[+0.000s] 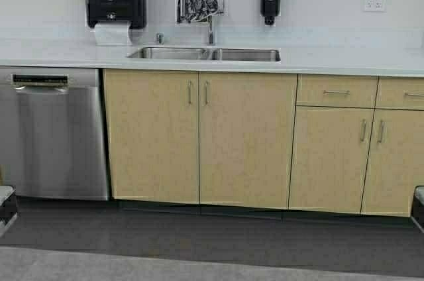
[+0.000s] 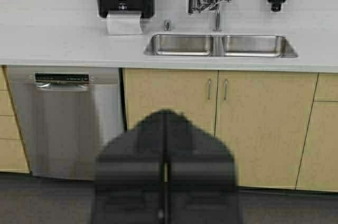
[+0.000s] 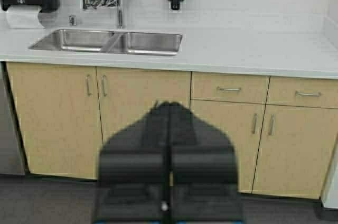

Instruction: Get the cloth and wipe up the spill under the wine glass

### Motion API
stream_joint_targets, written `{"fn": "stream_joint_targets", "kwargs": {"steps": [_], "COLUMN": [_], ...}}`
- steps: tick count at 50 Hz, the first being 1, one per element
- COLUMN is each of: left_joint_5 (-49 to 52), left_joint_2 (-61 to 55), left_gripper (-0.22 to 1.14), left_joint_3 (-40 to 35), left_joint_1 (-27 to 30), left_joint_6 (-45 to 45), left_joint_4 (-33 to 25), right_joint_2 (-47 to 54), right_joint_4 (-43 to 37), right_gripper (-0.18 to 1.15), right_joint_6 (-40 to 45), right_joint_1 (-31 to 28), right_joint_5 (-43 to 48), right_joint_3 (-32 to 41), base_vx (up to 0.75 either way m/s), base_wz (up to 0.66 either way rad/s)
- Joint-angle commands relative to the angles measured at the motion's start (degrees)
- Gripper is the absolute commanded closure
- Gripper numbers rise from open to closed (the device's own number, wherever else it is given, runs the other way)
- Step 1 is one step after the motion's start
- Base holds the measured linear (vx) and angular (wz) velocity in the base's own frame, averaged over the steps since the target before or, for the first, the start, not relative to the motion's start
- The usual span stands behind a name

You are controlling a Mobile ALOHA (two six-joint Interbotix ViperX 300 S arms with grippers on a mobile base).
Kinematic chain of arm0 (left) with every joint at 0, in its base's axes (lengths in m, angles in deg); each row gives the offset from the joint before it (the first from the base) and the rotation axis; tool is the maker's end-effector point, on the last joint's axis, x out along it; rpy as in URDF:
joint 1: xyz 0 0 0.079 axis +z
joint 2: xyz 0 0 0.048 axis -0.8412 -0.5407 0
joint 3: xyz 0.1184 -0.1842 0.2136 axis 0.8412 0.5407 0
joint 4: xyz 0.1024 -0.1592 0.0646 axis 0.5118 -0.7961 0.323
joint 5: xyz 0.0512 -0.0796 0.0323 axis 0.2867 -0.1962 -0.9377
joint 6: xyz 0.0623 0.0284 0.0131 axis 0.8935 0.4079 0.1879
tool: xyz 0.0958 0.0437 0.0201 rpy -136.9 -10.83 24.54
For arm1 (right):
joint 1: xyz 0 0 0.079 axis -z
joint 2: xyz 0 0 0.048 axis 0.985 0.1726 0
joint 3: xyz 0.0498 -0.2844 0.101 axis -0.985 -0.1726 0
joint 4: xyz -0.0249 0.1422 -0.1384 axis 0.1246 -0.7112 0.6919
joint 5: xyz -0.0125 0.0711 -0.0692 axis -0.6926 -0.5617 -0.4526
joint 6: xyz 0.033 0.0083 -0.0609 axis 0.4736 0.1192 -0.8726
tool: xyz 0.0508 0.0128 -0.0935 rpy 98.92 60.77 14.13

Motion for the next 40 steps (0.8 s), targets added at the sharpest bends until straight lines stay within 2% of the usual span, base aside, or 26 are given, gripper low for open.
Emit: {"fn": "stream_joint_targets", "kwargs": {"steps": [1, 9, 40], "left_joint_5": [0.18, 0.18, 0.18], "left_joint_2": [2.55, 3.69, 2.99], "left_gripper": [0.93, 0.89, 0.89], "left_joint_3": [1.23, 1.49, 0.97], "left_joint_1": [-0.44, -0.53, -0.44], "left_joint_6": [-1.41, -1.93, -2.02], "left_joint_4": [-0.18, -0.09, -0.09], "right_joint_2": [0.62, 0.62, 1.05], "right_joint_4": [-0.18, -0.09, 0.35], "right_gripper": [0.94, 0.92, 0.92], "right_joint_6": [0.62, 1.49, 1.93], "right_joint_1": [0.26, 0.26, 1.32], "right_joint_5": [0.26, 0.26, -0.26], "right_joint_3": [0.00, 0.09, 1.14], "base_vx": [0.02, 0.02, 0.08], "base_wz": [-0.03, -0.03, -0.06]}}
